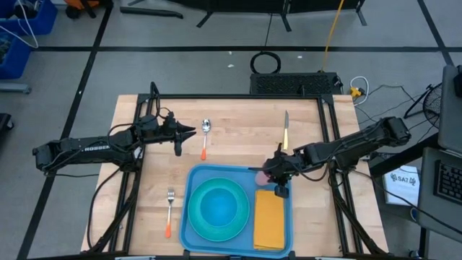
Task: Set up tray
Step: Put the pink cup on the blue serving tray to the top of the yellow napkin
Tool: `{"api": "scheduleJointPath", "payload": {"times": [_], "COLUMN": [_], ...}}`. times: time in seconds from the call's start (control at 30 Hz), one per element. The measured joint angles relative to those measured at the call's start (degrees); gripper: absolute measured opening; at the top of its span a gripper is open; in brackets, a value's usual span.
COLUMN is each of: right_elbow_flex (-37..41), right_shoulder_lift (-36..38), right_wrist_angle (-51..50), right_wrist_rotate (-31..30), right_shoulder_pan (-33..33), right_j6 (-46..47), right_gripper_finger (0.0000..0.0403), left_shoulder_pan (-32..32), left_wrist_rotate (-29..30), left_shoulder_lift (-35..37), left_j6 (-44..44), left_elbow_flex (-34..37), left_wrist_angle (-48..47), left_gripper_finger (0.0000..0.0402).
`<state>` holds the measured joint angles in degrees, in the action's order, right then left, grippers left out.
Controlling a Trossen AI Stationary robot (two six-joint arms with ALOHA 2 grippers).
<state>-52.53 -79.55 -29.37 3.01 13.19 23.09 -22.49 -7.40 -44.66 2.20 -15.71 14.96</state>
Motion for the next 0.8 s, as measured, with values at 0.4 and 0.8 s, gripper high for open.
{"api": "scheduleJointPath", "payload": {"times": [0.4, 0.8], "right_elbow_flex": [0.23, 0.24], "right_shoulder_lift": [-0.33, -0.25], "right_wrist_angle": [2.58, 2.94], "right_wrist_rotate": [3.20, 2.95], "right_shoulder_pan": [0.03, -0.11], "right_j6": [0.66, 0.62], "right_gripper_finger": [0.0059, 0.0087], "left_shoulder_pan": [0.00, 0.00], "left_wrist_rotate": [0.00, 0.00], "left_shoulder_lift": [0.00, 0.00], "left_j6": [-0.06, -0.11], "left_elbow_flex": [-0.01, 0.00], "left_wrist_angle": [-0.04, 0.29], "left_gripper_finger": [0.0081, 0.0081]}}
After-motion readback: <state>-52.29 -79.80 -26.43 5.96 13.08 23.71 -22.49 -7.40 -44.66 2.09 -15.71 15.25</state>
